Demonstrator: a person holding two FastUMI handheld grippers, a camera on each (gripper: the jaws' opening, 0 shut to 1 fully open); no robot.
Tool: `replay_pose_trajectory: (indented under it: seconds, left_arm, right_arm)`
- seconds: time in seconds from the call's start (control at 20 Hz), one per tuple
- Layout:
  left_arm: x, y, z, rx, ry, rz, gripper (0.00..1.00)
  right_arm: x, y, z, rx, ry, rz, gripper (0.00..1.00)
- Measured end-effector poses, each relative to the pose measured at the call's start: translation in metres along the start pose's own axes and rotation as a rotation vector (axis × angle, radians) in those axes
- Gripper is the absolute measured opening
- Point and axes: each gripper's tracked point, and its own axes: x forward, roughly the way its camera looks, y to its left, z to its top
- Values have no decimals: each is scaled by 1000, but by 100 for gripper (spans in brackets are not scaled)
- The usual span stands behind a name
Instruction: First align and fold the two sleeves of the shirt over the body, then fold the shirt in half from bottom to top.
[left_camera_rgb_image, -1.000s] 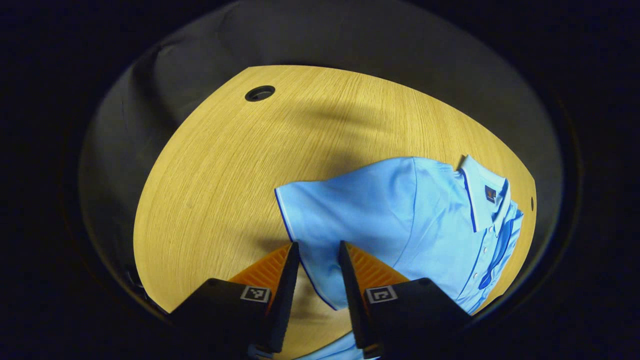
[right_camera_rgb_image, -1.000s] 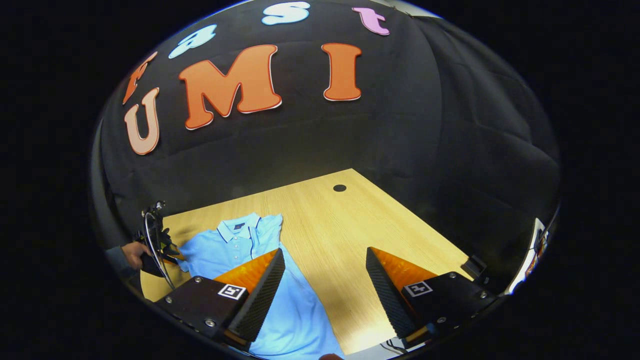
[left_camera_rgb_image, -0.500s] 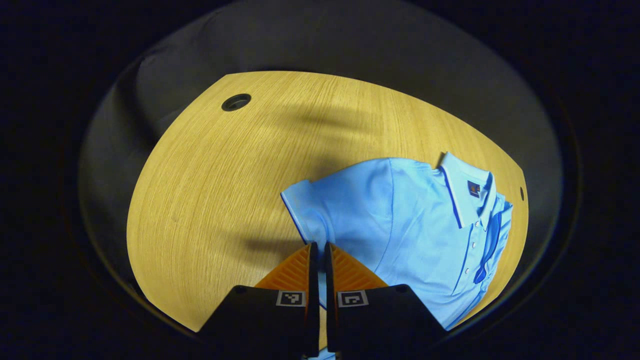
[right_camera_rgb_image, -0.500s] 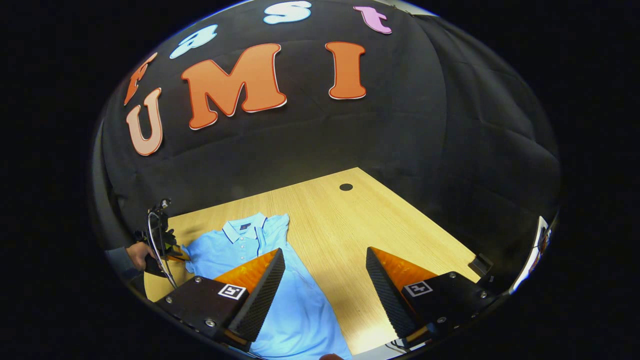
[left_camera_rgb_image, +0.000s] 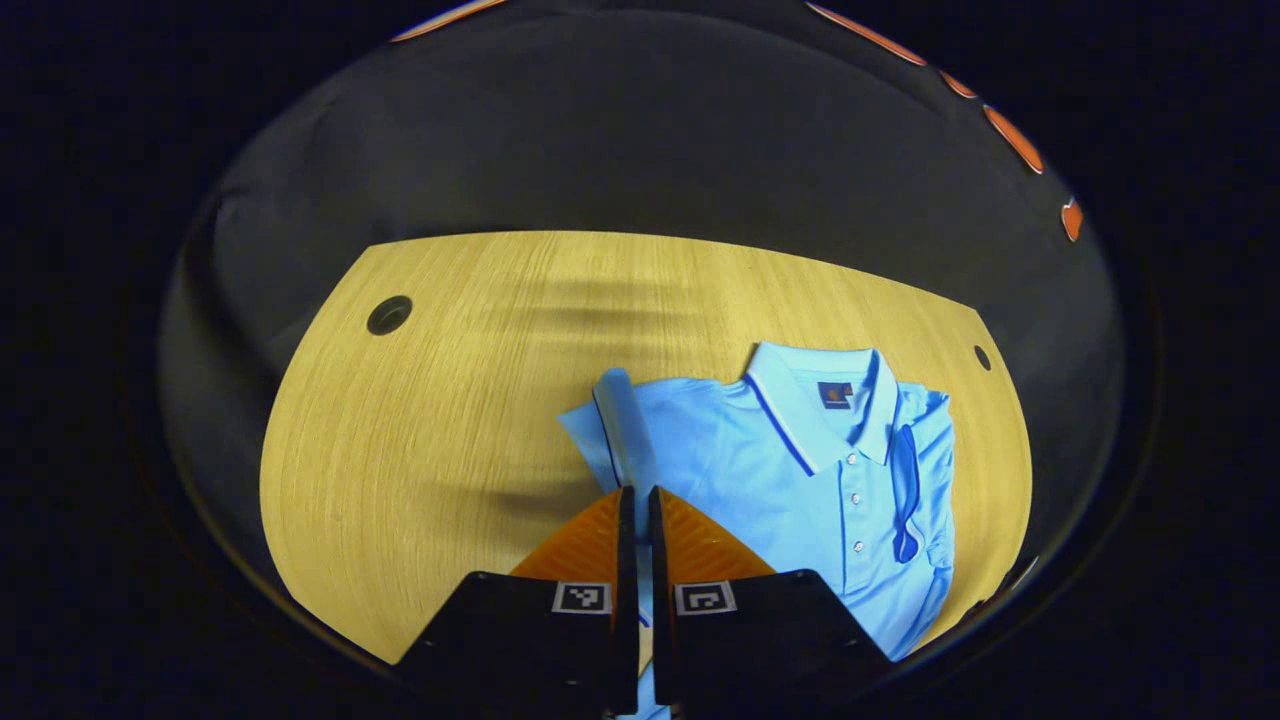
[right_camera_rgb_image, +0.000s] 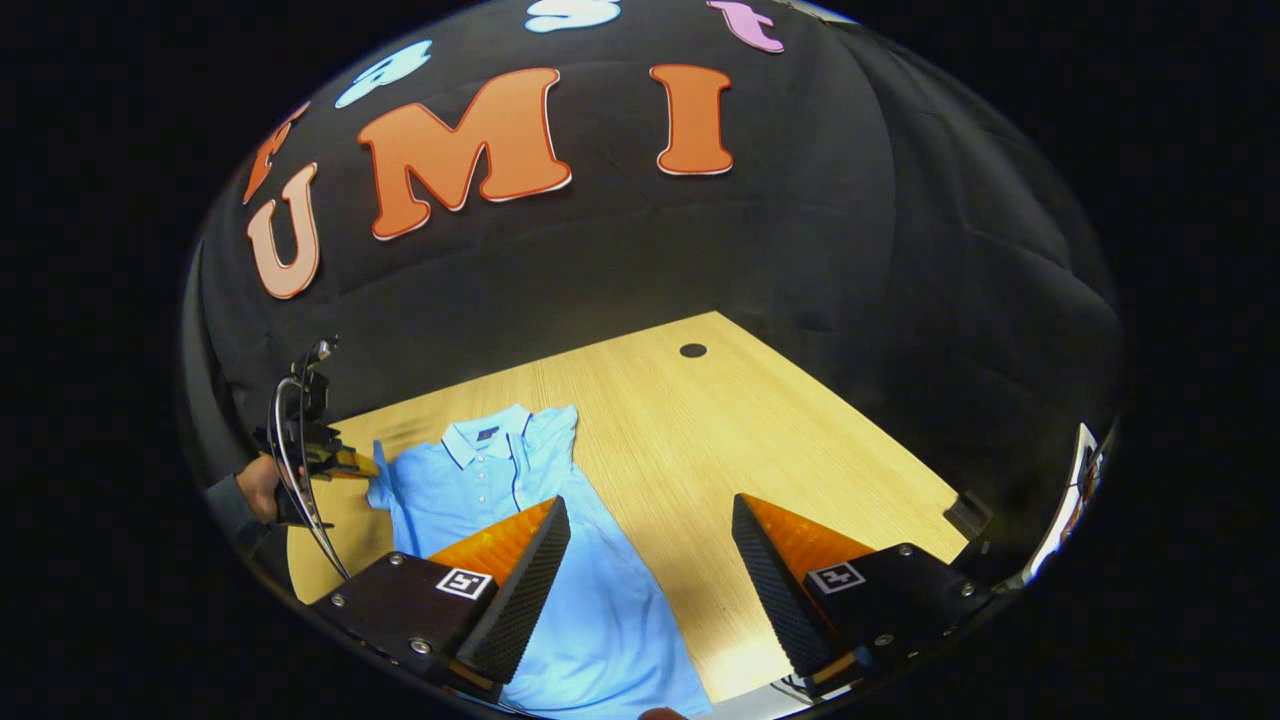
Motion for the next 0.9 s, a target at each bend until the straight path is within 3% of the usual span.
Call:
replay_pose_trajectory:
  seconds: [0.55,0.65,0.75,0.8,0.9]
  left_arm:
    - [4,-100,4,76,23,-217,10]
    - [2,-122,-3,86,51,-292,12]
    - [-7,-147,-15,100,99,-398,22]
    - [-13,-154,-19,105,105,-434,47]
    - [-18,-148,-23,140,83,-417,99]
  right_arm:
    - [-9,20,-2,0,25,1,99]
    - [-9,23,0,-2,24,6,99]
    - [-9,28,2,-9,28,22,99]
    - [-8,31,3,-19,27,36,99]
    - [-4,33,5,-43,25,58,99]
